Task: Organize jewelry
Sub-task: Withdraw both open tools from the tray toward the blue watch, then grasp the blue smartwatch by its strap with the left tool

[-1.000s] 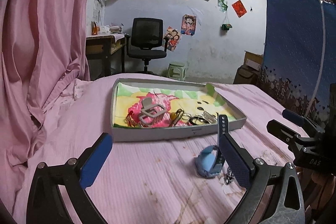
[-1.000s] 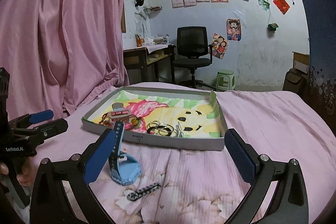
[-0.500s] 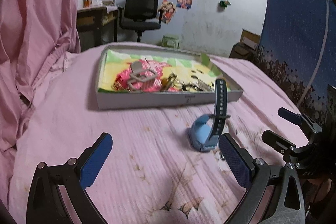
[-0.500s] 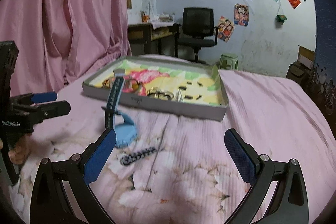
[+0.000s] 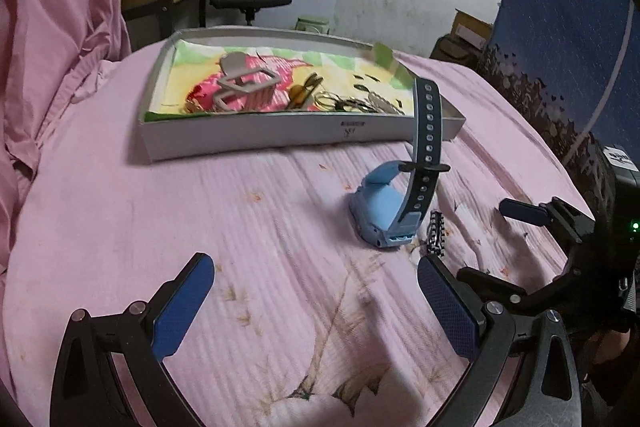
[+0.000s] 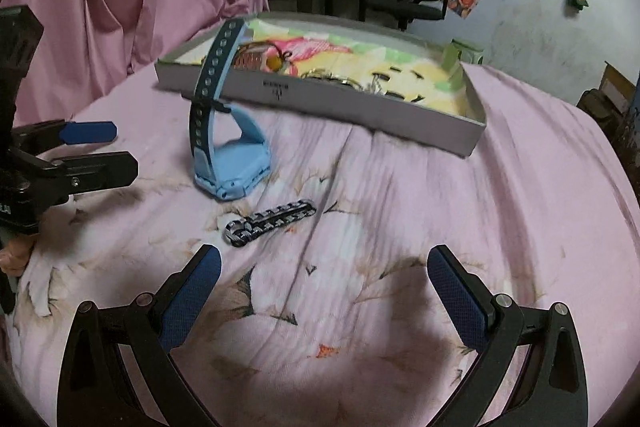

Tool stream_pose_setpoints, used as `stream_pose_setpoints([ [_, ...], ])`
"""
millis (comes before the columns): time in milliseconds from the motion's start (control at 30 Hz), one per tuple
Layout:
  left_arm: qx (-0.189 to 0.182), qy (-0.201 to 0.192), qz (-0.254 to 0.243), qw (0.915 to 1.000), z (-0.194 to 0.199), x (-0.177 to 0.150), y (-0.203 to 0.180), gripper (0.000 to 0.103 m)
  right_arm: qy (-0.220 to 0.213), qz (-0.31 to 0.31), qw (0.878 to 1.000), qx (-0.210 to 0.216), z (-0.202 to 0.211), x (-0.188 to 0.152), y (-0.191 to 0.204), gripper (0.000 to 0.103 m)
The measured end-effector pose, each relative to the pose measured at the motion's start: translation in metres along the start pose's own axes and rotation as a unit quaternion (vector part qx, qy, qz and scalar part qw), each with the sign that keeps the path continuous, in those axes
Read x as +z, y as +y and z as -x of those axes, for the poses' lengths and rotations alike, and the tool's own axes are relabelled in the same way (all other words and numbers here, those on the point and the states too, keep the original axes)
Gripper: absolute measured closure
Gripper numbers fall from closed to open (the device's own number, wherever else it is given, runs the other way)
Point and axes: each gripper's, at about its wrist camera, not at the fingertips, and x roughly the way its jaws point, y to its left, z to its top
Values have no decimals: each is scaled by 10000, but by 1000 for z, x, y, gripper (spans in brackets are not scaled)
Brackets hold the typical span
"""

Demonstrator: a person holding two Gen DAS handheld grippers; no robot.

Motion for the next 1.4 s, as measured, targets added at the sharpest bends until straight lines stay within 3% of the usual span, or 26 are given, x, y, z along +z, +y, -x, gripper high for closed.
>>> stream_pose_setpoints([
  [433,-194,242,8,9995,-15,9,0,1,304,196,9993,-21,-20,11,5,1],
  [1167,-434,307,-148,9985,-33,21,-15,1,346,-344,9988,14,-45,31,-38,1],
  [1400,-448,303,-110,9985,-43,29,-20,11,266,-541,9979,225,-42,26,-46,1],
])
